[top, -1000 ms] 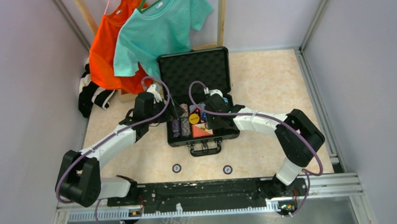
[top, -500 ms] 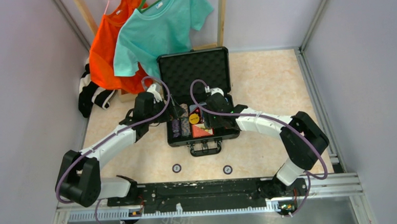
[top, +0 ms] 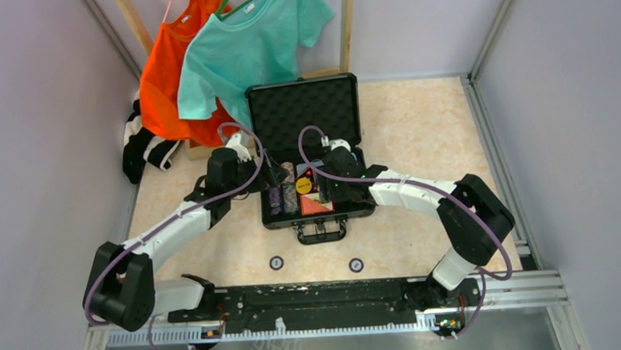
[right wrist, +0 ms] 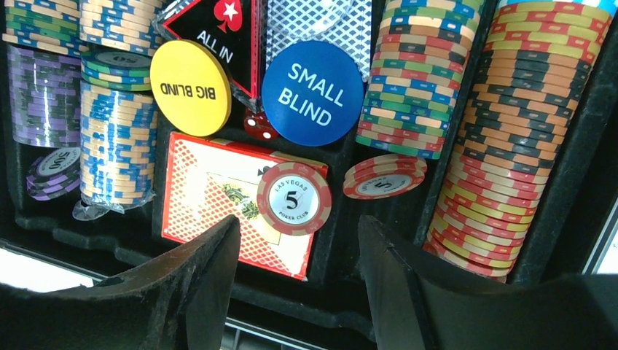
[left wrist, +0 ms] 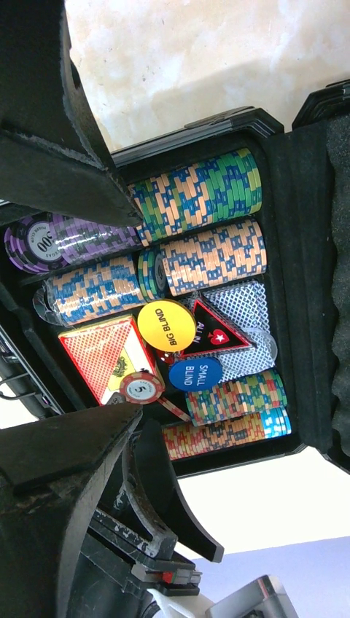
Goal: Pack up texas hold em set
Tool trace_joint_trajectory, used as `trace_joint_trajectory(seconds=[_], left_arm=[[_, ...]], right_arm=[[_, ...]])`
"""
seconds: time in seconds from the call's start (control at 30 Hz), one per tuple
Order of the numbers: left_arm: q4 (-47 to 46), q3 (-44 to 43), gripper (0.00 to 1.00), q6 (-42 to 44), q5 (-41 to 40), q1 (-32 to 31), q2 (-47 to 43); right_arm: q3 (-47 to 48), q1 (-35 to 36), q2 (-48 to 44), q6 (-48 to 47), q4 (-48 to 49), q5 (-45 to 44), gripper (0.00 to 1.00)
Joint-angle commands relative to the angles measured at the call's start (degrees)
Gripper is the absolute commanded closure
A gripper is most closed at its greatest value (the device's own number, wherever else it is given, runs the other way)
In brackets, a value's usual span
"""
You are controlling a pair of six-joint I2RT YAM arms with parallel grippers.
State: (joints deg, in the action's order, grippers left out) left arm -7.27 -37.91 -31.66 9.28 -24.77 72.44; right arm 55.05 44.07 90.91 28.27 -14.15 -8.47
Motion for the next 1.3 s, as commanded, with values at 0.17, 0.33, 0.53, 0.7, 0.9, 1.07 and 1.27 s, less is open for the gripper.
trace_joint_trajectory(seconds=[0.17,0.33,0.53,0.7,0.9,1.07,1.27], left_arm=[[-4.2,1.8,0.05,0.5,-0.1,-0.5,-2.6],[-5.3,2.3,0.05,0.1,1.1,-0.5,-3.4],[-5.7,2.5,0.06,0.2,1.1,-0.5,-3.7],[-5.7,2.7,0.06,0.3,1.1,-0.5,-4.0],[-6.0,2.8,0.06,0.4,1.0,-0.5,-4.6],[-5.9,2.8,0.06,0.3,1.0,-0.5,-4.5],[-5.7,2.9,0.06,0.4,1.2,-0.5,-5.3]], right_arm=[[-0.1,-0.3,-1.1,1.5,3.2,1.7,0.38],[-0.5,-1.1,-2.1,2.3,4.1,3.8,0.38],[-1.9,-2.5,-2.3,3.5,6.5,6.7,0.38],[-2.5,-2.8,-2.3,2.8,5.7,5.7,0.38],[-2.5,-2.9,-2.0,2.2,5.3,4.9,0.38],[-1.5,-2.9,-0.8,3.4,5.0,4.4,0.39],[-0.6,-2.9,0.0,5.0,4.3,3.6,0.65]])
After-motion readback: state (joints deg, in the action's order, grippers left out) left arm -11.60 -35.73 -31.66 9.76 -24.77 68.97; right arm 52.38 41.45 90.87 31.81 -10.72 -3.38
